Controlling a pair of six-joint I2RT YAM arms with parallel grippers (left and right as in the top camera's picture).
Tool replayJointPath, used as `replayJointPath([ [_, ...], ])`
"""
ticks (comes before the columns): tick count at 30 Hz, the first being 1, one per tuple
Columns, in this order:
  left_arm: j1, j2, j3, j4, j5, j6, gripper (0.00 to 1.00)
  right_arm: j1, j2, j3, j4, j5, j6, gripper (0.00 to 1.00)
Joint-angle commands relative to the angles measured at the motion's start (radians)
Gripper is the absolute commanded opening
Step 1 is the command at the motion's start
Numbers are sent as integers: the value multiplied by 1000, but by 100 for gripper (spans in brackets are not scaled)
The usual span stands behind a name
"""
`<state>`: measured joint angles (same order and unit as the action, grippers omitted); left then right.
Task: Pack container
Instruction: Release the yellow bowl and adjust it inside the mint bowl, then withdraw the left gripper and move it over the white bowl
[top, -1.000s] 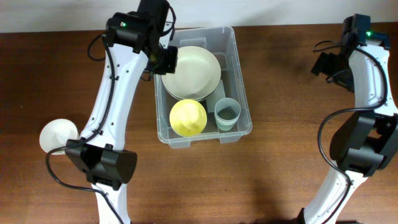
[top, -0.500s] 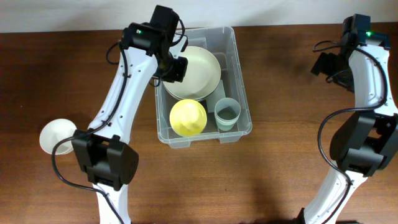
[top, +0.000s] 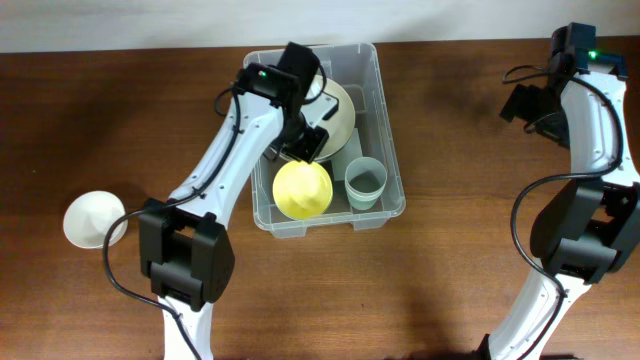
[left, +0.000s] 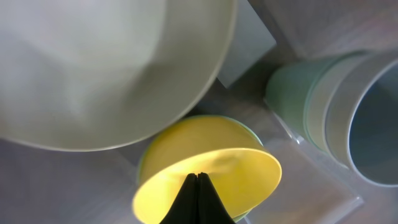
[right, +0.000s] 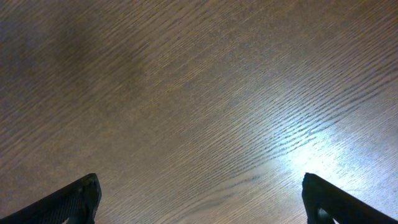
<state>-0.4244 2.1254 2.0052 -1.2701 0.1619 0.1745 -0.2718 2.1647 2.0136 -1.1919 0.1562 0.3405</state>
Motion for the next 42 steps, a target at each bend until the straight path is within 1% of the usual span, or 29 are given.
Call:
replayJointPath([
  [1, -2, 6, -42, -2, 14, 53, 1, -5, 0, 3, 1, 5, 5, 99],
  [6, -1, 6, -95, 14, 14, 52, 1, -5, 0, 3, 1, 5, 5, 99],
  [12, -2, 6, -85, 84, 15, 21, 1, -5, 0, 3, 1, 5, 5, 99],
  [23, -5, 7, -81, 95, 14, 21, 1, -5, 0, 3, 1, 5, 5, 99],
  [28, -14, 15, -93, 141, 14, 21, 1, -5, 0, 3, 1, 5, 5, 99],
  [37, -20, 75, -93, 126, 16, 21, 0, -5, 0, 3, 1, 5, 5, 99],
  [42, -34, 77, -93, 137, 14, 20, 1, -5, 0, 3, 1, 5, 5, 99],
])
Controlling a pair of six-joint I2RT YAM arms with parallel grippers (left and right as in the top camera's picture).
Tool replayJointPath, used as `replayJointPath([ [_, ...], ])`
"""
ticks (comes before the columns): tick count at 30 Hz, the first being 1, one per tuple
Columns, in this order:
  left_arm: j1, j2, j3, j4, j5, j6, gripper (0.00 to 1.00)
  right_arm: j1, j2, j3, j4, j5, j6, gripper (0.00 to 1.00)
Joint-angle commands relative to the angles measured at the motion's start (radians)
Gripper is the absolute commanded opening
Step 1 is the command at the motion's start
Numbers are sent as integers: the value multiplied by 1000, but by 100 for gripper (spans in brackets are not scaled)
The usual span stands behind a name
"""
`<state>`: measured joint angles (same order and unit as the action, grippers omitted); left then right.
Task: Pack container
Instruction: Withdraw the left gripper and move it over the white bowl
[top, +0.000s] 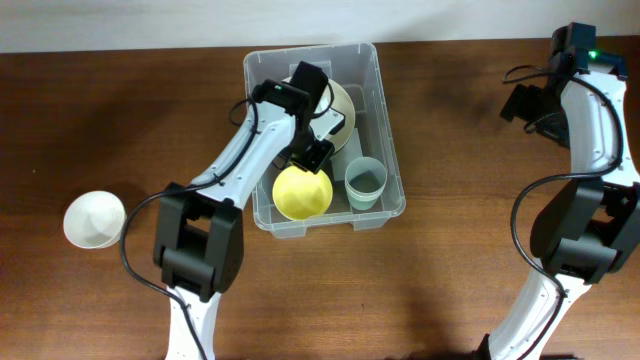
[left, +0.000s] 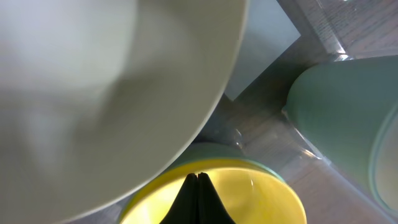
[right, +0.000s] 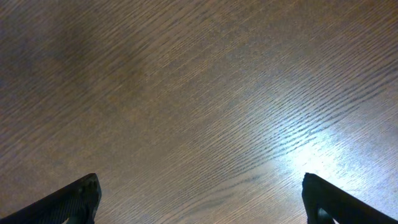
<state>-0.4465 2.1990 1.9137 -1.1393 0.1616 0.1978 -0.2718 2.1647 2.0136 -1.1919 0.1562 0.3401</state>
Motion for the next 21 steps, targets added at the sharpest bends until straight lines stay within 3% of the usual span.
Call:
replayJointPath([
  [1, -12, 3, 3, 6, 13, -11, 1, -5, 0, 3, 1, 5, 5, 99],
  [8, -8, -6, 143, -21, -92, -123, 1, -5, 0, 3, 1, 5, 5, 99],
  [15, 42, -35, 470, -137, -456, -352, 2, -5, 0, 3, 1, 5, 5, 99],
  [19, 137, -63, 658, -220, -517, -450, 16, -5, 0, 3, 1, 5, 5, 99],
  [21, 193, -81, 728, -259, -517, -479, 28, -5, 0, 3, 1, 5, 5, 99],
])
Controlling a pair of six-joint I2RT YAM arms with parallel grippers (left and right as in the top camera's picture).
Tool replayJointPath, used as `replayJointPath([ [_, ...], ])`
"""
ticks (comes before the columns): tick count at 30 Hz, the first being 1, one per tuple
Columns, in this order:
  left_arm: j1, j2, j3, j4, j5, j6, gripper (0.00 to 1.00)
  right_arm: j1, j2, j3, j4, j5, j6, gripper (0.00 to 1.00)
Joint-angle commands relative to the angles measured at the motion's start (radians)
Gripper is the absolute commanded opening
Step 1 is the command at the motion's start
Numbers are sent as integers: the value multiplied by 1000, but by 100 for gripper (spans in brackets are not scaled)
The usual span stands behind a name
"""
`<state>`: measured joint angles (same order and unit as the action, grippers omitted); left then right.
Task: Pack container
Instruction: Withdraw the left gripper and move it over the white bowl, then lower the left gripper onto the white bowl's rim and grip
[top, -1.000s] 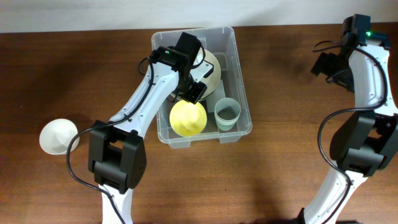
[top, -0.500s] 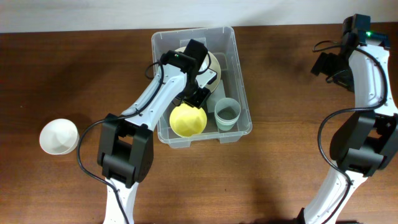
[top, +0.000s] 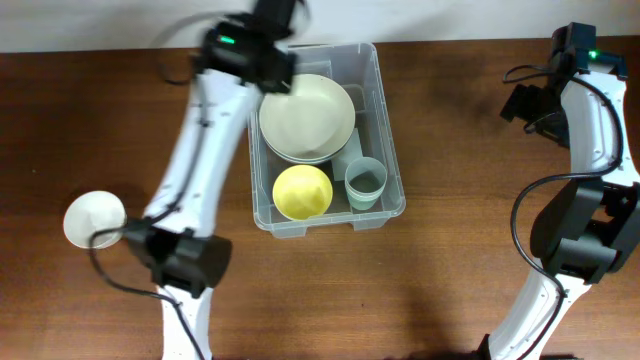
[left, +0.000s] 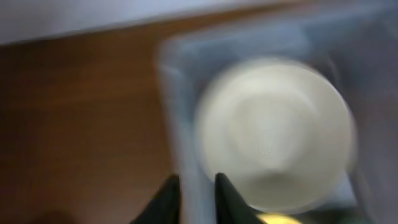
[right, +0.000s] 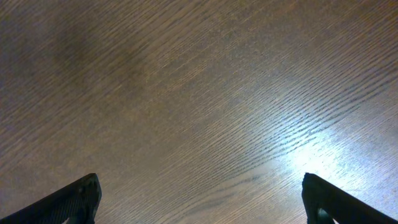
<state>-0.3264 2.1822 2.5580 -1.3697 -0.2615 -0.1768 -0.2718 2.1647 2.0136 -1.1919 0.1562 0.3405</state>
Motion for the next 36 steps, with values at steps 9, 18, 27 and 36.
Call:
replayJointPath([
  [9, 381, -104, 146, -318, -98, -314, 71, -5, 0, 3, 1, 5, 5, 99],
  [18, 605, -100, -97, -314, 4, -328, 81, -5, 0, 3, 1, 5, 5, 99],
  [27, 673, -100, -502, -134, 5, -328, 93, -5, 0, 3, 1, 5, 5, 99],
  [36, 672, -100, -834, 212, 75, -300, 93, -5, 0, 3, 1, 5, 5, 99],
])
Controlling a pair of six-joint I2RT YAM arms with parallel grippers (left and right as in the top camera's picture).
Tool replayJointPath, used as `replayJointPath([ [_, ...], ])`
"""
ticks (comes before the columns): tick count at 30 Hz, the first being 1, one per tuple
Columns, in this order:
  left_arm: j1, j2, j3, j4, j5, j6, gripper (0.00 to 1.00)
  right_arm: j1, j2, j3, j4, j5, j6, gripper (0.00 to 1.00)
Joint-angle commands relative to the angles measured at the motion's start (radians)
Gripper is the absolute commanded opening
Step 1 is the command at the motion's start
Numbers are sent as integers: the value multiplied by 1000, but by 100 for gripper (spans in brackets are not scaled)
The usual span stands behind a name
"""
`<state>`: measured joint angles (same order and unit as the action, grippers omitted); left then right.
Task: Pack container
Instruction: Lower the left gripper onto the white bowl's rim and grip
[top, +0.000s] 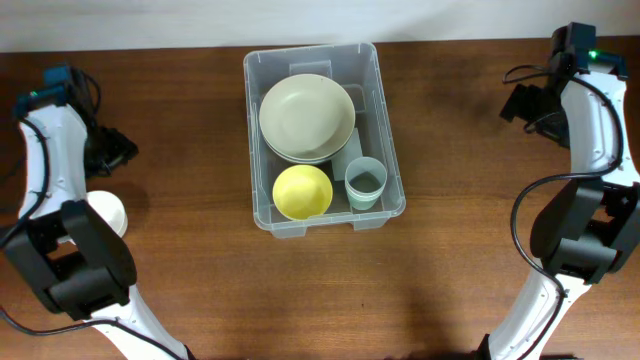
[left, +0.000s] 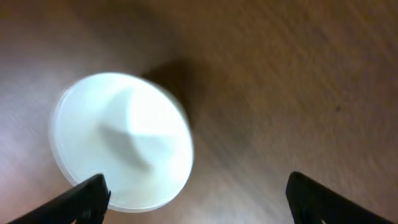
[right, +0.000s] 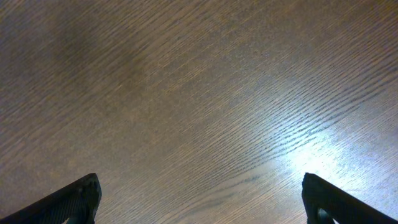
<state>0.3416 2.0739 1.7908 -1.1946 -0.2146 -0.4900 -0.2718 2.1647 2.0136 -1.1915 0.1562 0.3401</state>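
Note:
The clear plastic container (top: 386, 150) stands at mid-table and holds a cream plate (top: 306, 117), a yellow bowl (top: 303, 192) and a teal cup (top: 366, 182). A white bowl (top: 110, 214) sits on the wood at the far left, partly behind my left arm. My left gripper (top: 112, 150) hangs just behind it, open. In the left wrist view the white bowl (left: 121, 140) lies ahead and left of the left gripper (left: 199, 199), whose fingers are wide apart and empty. My right gripper (top: 525, 105) is raised at the far right; the right gripper (right: 202, 202) is open over bare wood.
The brown wooden table (top: 480, 250) runs under everything, with a pale wall strip along the far edge. Each arm's base and cables stand at the front left and front right. Nothing else lies on the wood.
My left arm has moved from over the container's far left corner to the table's far left, above the white bowl. Its jaws, narrowly parted then, are now wide open. The right arm is unchanged.
First my left gripper was shut at the rim of the tilted yellow bowl inside the container. Then it was lower, still shut, with the bowl level. Then it was clear of the bowl, which stayed in the container. Now it is open over the white bowl.

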Motion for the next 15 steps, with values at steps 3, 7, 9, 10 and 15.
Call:
replayJointPath([
  [3, 5, 8, -162, 130, 28, 13, 92, -5, 0, 3, 0, 5, 5, 99],
  [7, 5, 8, -267, 237, 28, 13, 90, -5, 0, 3, 0, 5, 5, 99],
  [9, 6, 8, -308, 284, 28, 13, 89, -5, 0, 3, 0, 5, 5, 99],
  [10, 6, 8, -325, 301, 28, 13, 84, -5, 0, 3, 0, 5, 5, 99],
  [15, 8, 8, -341, 317, 27, 13, 67, -5, 0, 3, 0, 5, 5, 99],
])
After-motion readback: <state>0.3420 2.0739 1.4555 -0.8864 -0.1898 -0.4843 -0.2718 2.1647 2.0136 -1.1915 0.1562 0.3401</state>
